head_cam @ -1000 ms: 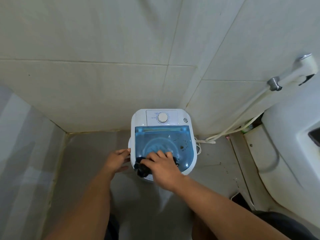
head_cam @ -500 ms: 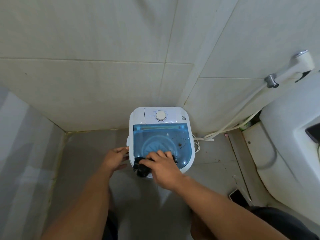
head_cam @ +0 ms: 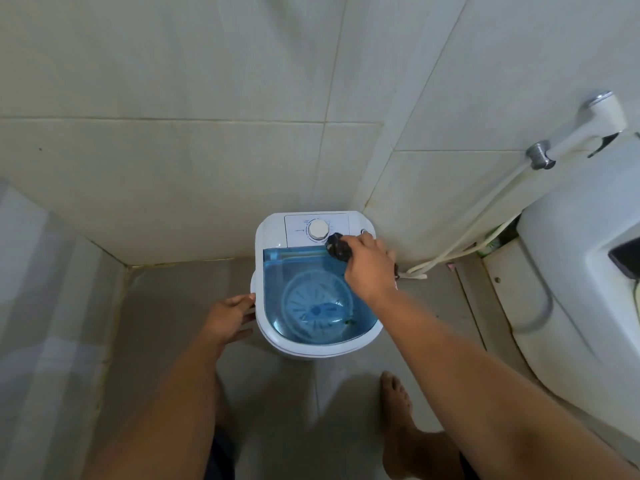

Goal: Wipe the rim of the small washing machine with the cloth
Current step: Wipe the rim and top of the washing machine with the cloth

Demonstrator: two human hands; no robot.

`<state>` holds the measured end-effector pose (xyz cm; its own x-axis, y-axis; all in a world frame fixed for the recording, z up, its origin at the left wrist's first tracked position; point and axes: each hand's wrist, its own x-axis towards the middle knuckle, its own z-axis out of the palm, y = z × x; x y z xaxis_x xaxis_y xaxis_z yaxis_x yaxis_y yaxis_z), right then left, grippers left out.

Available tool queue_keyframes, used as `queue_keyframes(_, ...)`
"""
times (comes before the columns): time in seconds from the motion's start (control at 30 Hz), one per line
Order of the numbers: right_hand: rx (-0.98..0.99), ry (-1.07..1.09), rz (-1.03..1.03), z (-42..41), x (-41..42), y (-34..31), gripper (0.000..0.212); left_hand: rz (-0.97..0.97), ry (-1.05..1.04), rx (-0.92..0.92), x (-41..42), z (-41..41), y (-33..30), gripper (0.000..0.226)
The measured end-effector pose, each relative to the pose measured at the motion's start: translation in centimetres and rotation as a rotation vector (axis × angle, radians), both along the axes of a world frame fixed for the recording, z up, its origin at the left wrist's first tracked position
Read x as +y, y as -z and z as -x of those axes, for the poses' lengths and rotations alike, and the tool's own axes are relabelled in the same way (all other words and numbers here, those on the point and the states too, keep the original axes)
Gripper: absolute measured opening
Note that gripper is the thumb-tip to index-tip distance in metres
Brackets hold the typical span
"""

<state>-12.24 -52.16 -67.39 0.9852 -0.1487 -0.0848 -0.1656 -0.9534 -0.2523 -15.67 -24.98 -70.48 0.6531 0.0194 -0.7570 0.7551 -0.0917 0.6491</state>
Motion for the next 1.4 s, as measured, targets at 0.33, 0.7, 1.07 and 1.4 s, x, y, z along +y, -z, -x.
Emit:
queue_keyframes(0.33,-0.047,-0.54,-0.138,3.5,-1.1,-1.4,0.061,0.0,0.003,0.007,0.3,-0.2,0.2,0.025)
queue_keyframes(0.7,-0.055,-0.2,-0.08,9.2,-1.7,1.5,0.051,-0.003,-0.019,0.007,-0.1,0.2,0.0,0.012)
queue_keyframes(1.07,-0.017,-0.09,0.009,9.9,-4.9,0.3,0.05,-0.017,-0.008,0.006,-0.2,0.1,0.2,0.025)
queue_keyframes(1.4,-0.032,-0.397,-0.1,15.0,3.3,1.2,0.055,-0.013,-0.016,0.014,-0.1,0.0,0.2,0.031)
